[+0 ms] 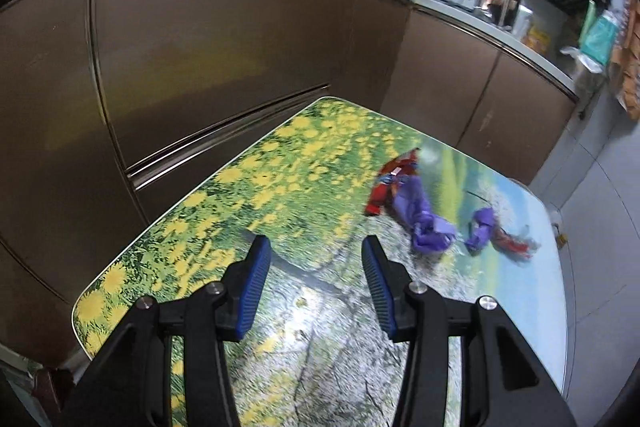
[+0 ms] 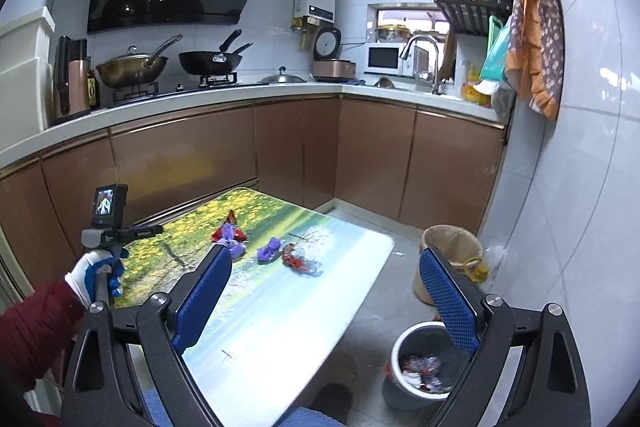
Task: Collect trash
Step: 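Withdraw both open tools from the bin back over the table, then grasp a purple wrapper with the left tool while the right tool grasps a red-printed clear bag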
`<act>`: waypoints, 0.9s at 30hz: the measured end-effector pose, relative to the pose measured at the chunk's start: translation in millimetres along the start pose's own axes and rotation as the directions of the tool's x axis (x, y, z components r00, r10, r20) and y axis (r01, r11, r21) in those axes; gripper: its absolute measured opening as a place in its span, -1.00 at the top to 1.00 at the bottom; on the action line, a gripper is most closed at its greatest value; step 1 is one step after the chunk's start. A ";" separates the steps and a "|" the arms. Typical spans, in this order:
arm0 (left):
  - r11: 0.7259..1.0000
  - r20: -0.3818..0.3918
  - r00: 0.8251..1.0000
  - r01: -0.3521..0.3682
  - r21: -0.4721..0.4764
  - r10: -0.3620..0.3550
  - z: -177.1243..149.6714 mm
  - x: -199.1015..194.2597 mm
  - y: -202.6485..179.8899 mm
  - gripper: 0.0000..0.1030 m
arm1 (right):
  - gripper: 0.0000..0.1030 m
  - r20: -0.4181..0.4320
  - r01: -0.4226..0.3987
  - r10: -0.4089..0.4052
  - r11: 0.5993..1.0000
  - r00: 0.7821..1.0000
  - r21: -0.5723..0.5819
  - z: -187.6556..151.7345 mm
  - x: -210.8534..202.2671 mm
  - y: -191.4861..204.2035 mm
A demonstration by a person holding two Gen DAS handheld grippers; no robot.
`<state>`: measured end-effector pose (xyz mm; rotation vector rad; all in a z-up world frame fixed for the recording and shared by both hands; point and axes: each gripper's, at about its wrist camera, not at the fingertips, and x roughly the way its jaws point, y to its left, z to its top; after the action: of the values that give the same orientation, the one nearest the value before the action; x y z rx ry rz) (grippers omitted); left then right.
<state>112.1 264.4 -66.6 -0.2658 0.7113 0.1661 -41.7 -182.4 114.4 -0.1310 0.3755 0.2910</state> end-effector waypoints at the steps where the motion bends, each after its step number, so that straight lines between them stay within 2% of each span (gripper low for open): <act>1: 1.000 0.002 1.000 0.010 0.011 -0.010 -3.5 -1.6 -3.9 0.12 | -0.82 -0.003 -0.009 0.009 1.000 1.000 0.006 -1.5 2.9 -2.2; 10: 0.994 -0.032 0.996 0.088 0.059 -0.086 -22.9 5.2 -33.7 0.12 | -0.82 -0.076 -0.041 0.046 0.997 0.996 0.063 -23.1 48.0 -10.3; 16: 0.988 -0.059 0.989 0.137 0.070 -0.133 -33.8 18.6 -48.5 0.12 | -0.69 -0.146 -0.053 0.064 0.996 0.987 0.074 -39.3 89.4 -9.5; 20: 0.982 -0.074 0.983 0.174 0.074 -0.169 -35.2 28.8 -58.0 0.12 | -0.52 -0.190 -0.076 0.092 0.993 0.977 0.089 -48.5 122.6 -8.4; 27: 0.966 -0.112 0.966 0.242 0.087 -0.232 -24.8 55.5 -82.9 0.12 | -0.49 -0.282 -0.110 0.128 0.991 0.951 0.077 -65.9 189.2 6.1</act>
<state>158.0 181.4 -106.1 -0.2623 0.7797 -0.1123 102.2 -140.2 -18.5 -0.0914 0.6810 0.3811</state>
